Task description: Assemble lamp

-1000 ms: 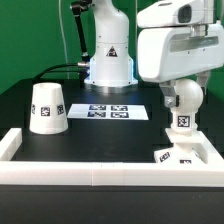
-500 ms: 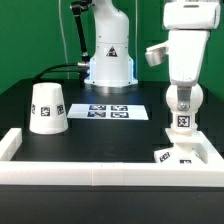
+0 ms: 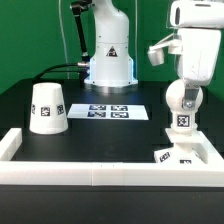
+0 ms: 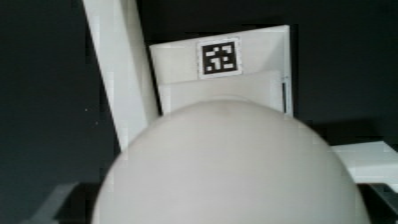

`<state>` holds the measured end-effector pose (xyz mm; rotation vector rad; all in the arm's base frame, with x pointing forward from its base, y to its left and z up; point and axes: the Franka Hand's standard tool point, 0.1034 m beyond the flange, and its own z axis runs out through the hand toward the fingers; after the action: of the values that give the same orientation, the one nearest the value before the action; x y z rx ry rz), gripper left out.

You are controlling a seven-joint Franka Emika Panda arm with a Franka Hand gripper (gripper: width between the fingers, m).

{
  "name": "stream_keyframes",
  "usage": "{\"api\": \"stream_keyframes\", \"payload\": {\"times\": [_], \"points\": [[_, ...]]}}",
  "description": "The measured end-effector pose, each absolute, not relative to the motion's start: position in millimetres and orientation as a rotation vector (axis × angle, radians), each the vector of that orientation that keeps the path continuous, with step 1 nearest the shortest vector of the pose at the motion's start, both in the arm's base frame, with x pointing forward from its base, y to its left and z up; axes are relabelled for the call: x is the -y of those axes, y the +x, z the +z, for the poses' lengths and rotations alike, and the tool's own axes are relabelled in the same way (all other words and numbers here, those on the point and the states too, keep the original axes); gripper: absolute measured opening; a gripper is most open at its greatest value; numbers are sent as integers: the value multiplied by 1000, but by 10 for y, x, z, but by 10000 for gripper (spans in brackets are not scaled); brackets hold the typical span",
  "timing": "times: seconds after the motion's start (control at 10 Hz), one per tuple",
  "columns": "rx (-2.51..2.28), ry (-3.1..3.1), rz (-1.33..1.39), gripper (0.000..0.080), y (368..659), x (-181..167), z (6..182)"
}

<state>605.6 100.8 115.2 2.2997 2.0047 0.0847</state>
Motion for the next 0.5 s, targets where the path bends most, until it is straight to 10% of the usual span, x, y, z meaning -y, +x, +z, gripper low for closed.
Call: {"api": "stream_keyframes", "payload": {"times": [0.5], "points": [[-1744,2514,100,578,6051,-987,1153]]}}
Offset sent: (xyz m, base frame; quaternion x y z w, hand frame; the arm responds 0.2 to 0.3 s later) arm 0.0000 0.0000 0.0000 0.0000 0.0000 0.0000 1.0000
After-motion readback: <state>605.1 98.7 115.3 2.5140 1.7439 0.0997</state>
